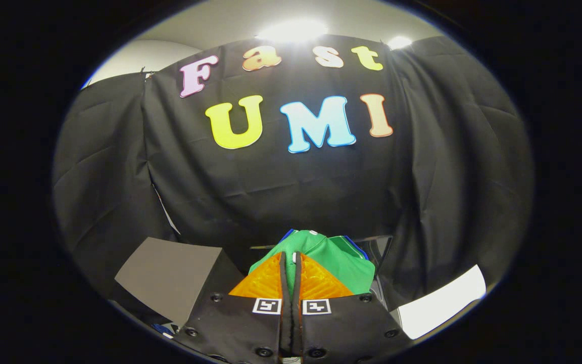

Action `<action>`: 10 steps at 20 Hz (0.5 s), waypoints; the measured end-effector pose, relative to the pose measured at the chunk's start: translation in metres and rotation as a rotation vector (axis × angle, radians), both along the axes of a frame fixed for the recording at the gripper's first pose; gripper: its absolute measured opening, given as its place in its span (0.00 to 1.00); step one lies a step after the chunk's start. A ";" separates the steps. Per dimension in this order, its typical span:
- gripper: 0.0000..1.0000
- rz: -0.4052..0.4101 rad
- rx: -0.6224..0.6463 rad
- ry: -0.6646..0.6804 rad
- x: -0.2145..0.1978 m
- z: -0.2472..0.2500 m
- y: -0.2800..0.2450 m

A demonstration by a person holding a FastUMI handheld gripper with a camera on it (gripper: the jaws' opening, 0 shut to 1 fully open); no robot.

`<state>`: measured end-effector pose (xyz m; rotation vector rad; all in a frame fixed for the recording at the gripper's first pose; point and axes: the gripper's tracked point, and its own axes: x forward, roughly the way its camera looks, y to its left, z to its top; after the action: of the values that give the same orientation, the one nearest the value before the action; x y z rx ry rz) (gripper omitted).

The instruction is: Put the clothes into the washing machine and then close the washing machine lid.

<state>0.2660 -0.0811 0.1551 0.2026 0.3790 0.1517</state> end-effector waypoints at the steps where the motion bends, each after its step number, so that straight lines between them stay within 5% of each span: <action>1: 0.01 -0.003 0.000 0.012 0.005 -0.007 -0.001; 10: 0.01 -0.001 -0.023 0.134 0.023 -0.100 -0.013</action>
<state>0.2894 -0.0937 0.0555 0.1907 0.5132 0.1327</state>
